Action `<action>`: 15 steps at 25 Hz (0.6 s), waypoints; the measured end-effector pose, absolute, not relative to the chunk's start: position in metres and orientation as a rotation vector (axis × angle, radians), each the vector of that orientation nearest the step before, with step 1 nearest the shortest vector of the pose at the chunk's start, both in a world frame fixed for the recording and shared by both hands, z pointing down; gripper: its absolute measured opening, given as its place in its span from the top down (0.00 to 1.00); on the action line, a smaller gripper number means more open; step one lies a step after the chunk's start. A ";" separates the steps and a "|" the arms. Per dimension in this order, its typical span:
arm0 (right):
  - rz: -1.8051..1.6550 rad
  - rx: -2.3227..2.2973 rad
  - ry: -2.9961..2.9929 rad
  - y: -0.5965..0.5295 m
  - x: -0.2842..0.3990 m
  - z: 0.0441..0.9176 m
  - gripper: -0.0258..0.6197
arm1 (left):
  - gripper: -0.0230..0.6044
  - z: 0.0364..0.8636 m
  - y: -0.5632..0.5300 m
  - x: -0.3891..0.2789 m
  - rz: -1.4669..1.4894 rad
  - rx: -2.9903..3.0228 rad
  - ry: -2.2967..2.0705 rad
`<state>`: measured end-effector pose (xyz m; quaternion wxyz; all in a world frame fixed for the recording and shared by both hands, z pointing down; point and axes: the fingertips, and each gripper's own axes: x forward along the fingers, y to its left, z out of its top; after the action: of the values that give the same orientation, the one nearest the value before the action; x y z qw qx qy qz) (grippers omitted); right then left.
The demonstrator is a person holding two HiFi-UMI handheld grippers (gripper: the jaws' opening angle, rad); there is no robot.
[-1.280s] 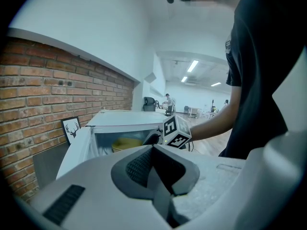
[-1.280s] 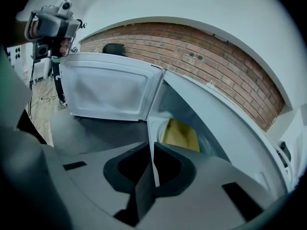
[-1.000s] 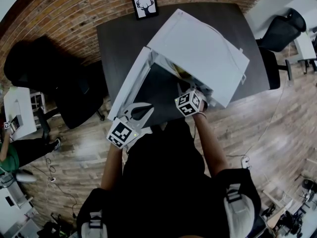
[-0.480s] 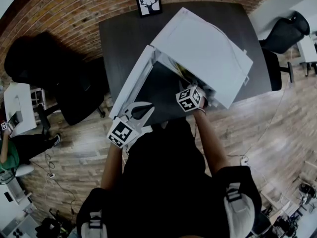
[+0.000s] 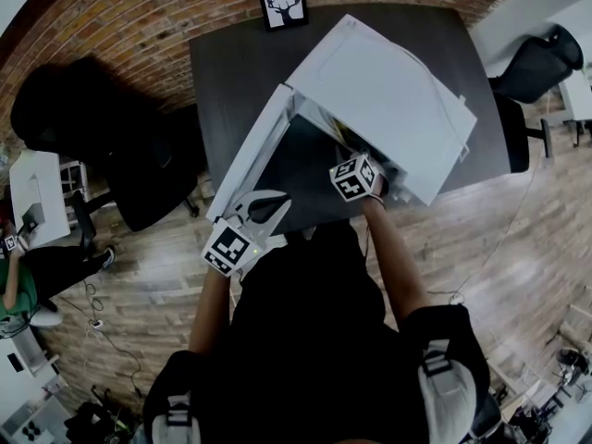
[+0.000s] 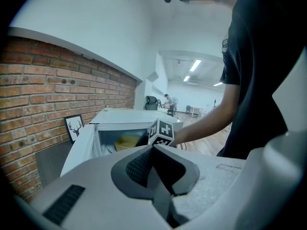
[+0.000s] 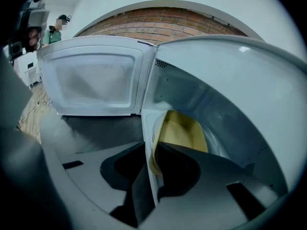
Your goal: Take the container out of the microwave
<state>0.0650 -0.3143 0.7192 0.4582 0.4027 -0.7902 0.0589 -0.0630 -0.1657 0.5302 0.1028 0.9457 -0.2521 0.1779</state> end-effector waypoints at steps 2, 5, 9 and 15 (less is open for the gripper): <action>0.156 0.991 -1.942 -0.316 0.065 0.722 0.83 | 0.96 0.530 -0.165 -0.063 0.527 2.788 -0.745; 0.176 0.986 -1.927 -0.317 0.067 0.727 0.83 | 0.96 0.530 -0.165 -0.064 0.528 2.785 -0.749; 0.201 0.977 -1.911 -0.318 0.068 0.734 0.83 | 0.96 0.531 -0.168 -0.066 0.526 2.779 -0.758; 0.210 0.978 -1.915 -0.319 0.068 0.736 0.87 | 0.96 0.532 -0.167 -0.066 0.525 2.777 -0.757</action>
<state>0.0680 -0.3190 0.7360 0.4711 0.3993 -0.7818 0.0859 -0.0655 -0.1673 0.5317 0.1075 0.9437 -0.2571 0.1783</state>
